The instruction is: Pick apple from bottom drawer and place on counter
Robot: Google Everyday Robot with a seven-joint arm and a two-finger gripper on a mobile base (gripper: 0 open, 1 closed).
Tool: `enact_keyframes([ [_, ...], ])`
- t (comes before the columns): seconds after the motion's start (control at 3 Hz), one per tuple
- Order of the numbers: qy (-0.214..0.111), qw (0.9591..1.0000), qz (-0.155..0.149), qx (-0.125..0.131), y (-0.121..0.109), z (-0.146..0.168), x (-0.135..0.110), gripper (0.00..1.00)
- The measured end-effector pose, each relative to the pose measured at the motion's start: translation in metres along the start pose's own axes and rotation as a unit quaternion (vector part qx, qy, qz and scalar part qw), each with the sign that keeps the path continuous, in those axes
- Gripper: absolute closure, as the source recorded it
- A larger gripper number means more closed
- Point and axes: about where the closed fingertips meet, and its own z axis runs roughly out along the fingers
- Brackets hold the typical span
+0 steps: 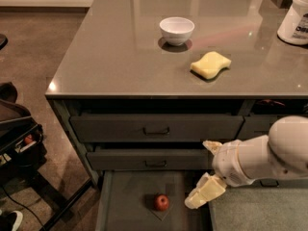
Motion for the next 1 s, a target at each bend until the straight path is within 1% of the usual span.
enact_keyframes([
  [0.33, -0.005, 0.9995, -0.019, 0.027, -0.01, 0.043, 0.028, 0.0],
  [0.67, -0.044, 0.9965, -0.039, 0.06, -0.049, 0.082, 0.045, 0.0],
  [1.0, -0.051, 0.9965, -0.032, 0.058, -0.052, 0.095, 0.052, 0.0],
])
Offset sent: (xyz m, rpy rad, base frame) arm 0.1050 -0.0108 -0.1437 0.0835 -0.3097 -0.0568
